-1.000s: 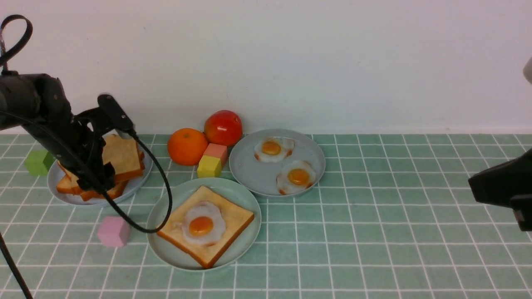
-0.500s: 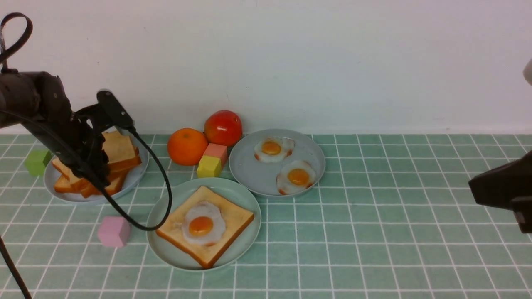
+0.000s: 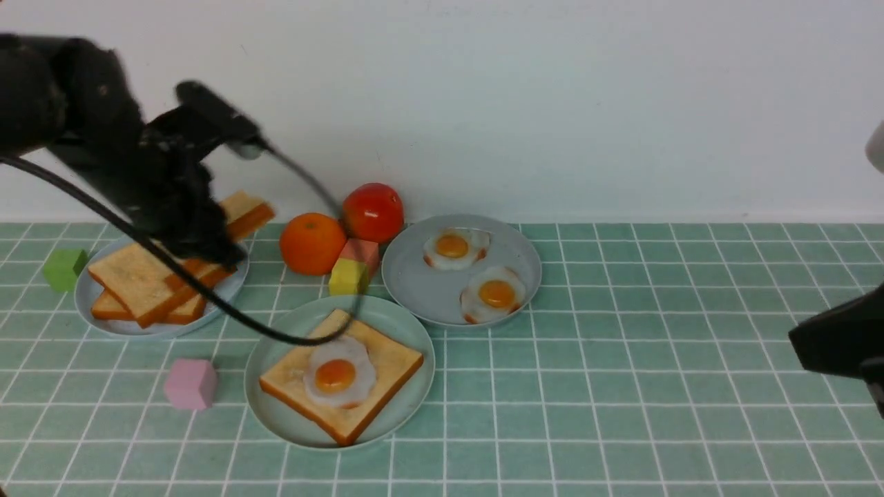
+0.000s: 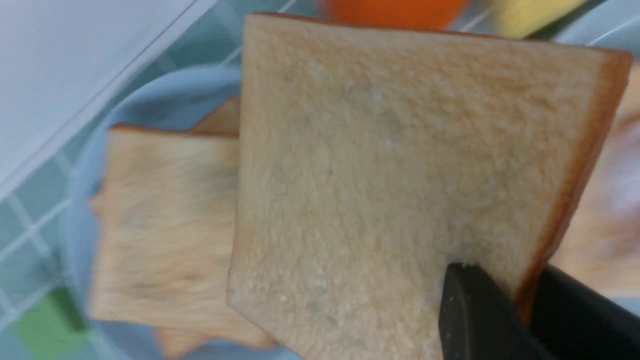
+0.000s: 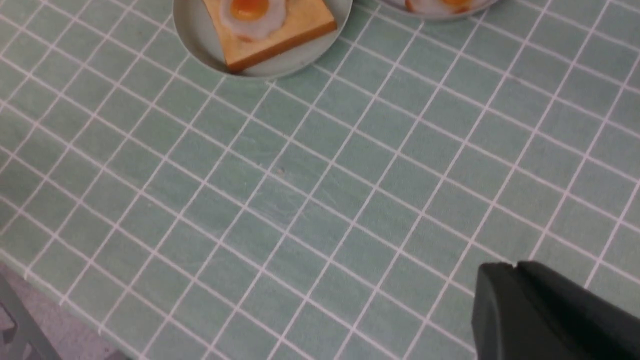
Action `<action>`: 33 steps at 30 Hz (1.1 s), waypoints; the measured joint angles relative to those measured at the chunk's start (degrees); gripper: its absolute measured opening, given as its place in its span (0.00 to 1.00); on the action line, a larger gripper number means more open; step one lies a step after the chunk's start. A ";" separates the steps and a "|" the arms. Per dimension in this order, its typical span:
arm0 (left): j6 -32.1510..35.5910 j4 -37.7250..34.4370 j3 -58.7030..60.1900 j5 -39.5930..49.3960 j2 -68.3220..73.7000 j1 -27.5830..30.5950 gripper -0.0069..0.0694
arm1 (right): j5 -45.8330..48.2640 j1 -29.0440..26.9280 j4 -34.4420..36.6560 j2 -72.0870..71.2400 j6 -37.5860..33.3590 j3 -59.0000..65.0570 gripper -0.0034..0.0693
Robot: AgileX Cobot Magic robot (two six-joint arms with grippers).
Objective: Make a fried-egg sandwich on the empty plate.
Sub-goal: Use the left arm to place a slice of bread on the fried egg in the middle
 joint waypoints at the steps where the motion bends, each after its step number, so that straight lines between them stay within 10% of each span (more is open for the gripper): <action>1: -4.09 1.11 0.62 0.71 -0.98 -2.51 0.23 | 0.30 0.00 0.00 -0.16 -0.16 0.00 0.12; 9: -31.60 13.24 4.46 6.79 1.45 -21.40 0.23 | 1.25 0.00 0.04 -2.16 -1.36 0.12 0.13; 28: -33.16 17.89 4.46 2.35 11.03 -24.91 0.23 | 2.88 0.00 2.81 -4.47 -1.35 0.12 0.13; 33: -33.16 17.20 4.40 2.40 11.03 -24.91 0.43 | 3.02 0.00 3.05 -4.47 -1.35 0.12 0.13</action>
